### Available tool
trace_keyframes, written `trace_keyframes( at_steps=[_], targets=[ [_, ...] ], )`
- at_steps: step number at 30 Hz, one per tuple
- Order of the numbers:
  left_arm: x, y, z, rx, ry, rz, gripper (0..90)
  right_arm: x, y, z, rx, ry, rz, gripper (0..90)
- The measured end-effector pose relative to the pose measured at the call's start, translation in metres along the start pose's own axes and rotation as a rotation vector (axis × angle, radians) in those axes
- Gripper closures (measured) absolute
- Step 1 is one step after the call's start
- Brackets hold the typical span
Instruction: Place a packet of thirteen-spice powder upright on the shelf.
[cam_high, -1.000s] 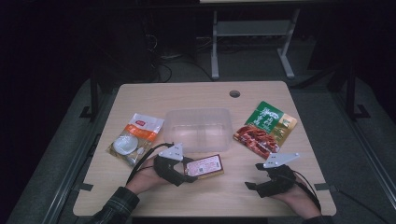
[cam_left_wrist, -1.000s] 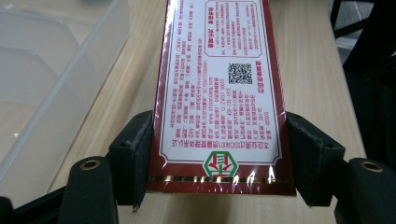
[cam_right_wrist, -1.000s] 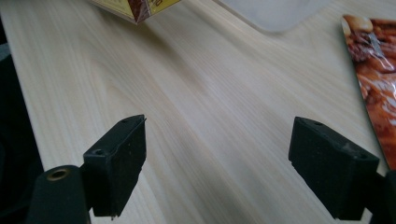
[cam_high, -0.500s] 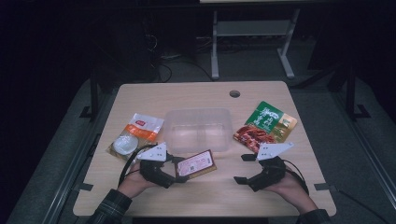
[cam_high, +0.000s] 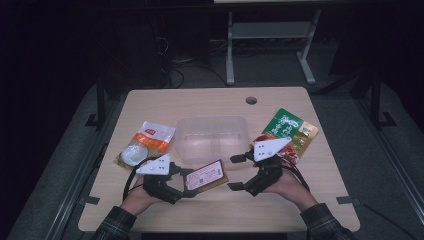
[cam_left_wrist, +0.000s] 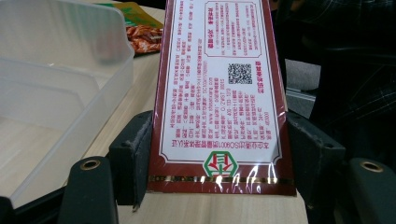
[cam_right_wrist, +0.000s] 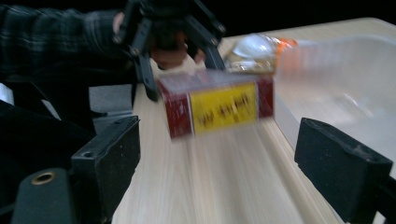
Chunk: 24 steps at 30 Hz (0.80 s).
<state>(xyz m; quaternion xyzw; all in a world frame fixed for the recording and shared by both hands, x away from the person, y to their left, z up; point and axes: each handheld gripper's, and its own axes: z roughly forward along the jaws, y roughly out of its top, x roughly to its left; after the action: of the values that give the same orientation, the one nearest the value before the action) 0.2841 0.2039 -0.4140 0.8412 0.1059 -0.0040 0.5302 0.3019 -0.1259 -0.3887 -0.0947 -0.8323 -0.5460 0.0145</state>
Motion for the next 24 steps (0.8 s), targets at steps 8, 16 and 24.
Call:
trace_keyframes(
  at_steps=[8,16,24],
  targets=[
    [-0.001,0.001,0.002,-0.011,-0.013,0.017,31.9,-0.005,0.009,0.015,-0.01,0.045,0.002,15.3],
    [-0.002,0.002,0.004,-0.012,-0.021,0.024,31.9,-0.004,0.008,0.017,-0.013,0.073,-0.008,25.6],
    [-0.001,-0.001,0.009,0.016,-0.033,0.042,31.6,-0.001,0.009,0.016,-0.017,0.072,-0.024,27.8]
  ],
)
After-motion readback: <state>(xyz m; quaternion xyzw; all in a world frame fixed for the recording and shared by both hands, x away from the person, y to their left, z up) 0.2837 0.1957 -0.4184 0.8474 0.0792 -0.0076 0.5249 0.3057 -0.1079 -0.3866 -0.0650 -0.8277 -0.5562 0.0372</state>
